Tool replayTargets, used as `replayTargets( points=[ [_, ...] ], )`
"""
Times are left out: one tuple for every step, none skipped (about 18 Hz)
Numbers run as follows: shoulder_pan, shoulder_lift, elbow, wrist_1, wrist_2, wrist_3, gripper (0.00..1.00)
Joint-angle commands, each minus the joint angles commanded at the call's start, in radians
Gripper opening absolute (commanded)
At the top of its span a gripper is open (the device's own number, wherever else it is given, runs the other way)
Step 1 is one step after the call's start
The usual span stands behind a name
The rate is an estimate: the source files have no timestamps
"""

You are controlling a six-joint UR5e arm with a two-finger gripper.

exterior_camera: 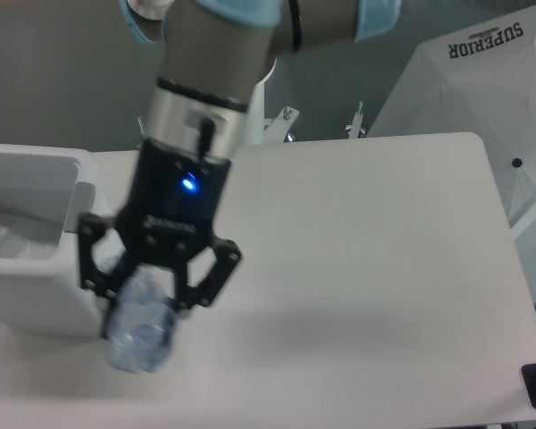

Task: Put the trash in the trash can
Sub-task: 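Carry the bottle over the white bin and lower it in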

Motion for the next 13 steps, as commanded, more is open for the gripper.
replayTargets(
  points=[
    [-0.009,0.003,0.000,0.000,-0.002,0.000,0.48],
    [-0.023,0.006,-0.002,0.000,-0.002,0.000,0.48],
    [-0.037,0.008,-0.006,0.000,0.000,0.000,0.48],
    [-0.049,0.021,-0.021,0.000,0.000,0.002,0.48],
    [-0.054,0.037,-0.041,0.000,0.000,0.002,0.48],
    [-0.060,0.054,-0.072,0.002,-0.002,0.008,0.48],
    [-0.074,0.080,-0.110,0.002,0.000,0.027,0.48],
    [-0.087,0.104,-0.150,0.002,0.000,0.052,0.48],
    [-0.094,0.127,-0.191,0.002,0.000,0.070,0.48],
    [-0.095,0.146,-0.222,0.002,0.000,0.080,0.48],
    [-0.095,0.158,-0.245,0.002,0.000,0.084,0.48],
    [-0.095,0.163,-0.261,0.002,0.000,0.087,0.49],
    [-0.101,0.163,-0.267,0.002,0.002,0.087,0.49]
  ],
)
